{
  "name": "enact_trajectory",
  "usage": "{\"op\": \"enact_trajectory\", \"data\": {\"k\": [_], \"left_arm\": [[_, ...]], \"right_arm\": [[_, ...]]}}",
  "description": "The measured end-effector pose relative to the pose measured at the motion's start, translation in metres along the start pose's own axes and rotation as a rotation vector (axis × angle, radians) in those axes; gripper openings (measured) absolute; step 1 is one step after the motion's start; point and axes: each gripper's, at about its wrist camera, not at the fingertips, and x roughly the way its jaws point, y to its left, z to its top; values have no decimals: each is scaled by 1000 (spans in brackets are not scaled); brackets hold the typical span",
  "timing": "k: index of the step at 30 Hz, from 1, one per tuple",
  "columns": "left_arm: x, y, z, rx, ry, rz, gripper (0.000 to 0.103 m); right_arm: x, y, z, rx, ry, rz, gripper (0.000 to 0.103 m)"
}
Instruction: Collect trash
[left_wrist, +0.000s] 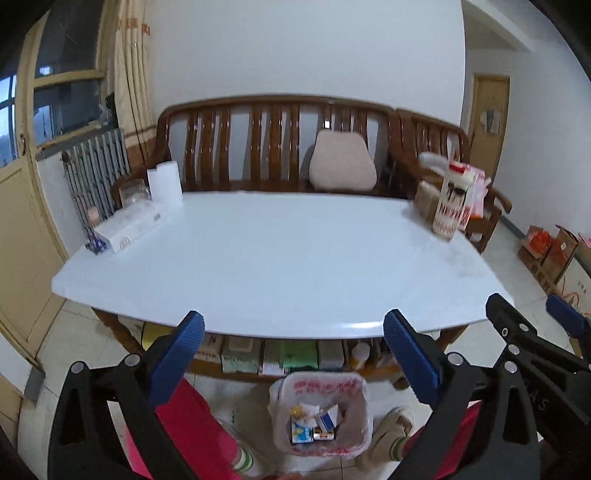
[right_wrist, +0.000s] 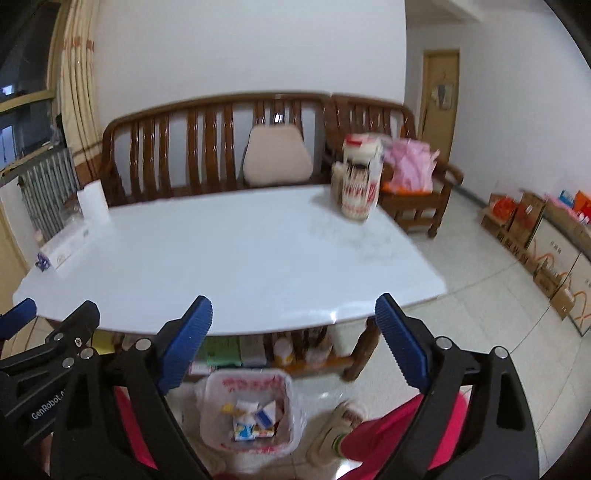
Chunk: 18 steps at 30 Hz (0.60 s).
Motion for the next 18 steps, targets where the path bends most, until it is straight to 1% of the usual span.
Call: {"op": "enact_trajectory", "data": {"k": [2,4,8,10,13,18], "left_arm": [[-12,-3,4,12,-38,12,95],[-20,-3,9,14,-60,17,95],[-28,-4,15,25,-76,52,95],[-32,-3,18,22,-81,57,95],[-38,1,19,1,-91,41,95],[-45,5,19,-21,-98,23,95]], "right_arm": [[-12,1,6,-7,-48,-27,92],[-20,-2,9,-1,-78,-36,96],[-39,-7,16,23,-126,-3,96],[-48,-4,18,9,-141,-18,96],[-55,-3,20,3,-155,-29,96],[-61,-3,18,5,-156,-36,96]]}}
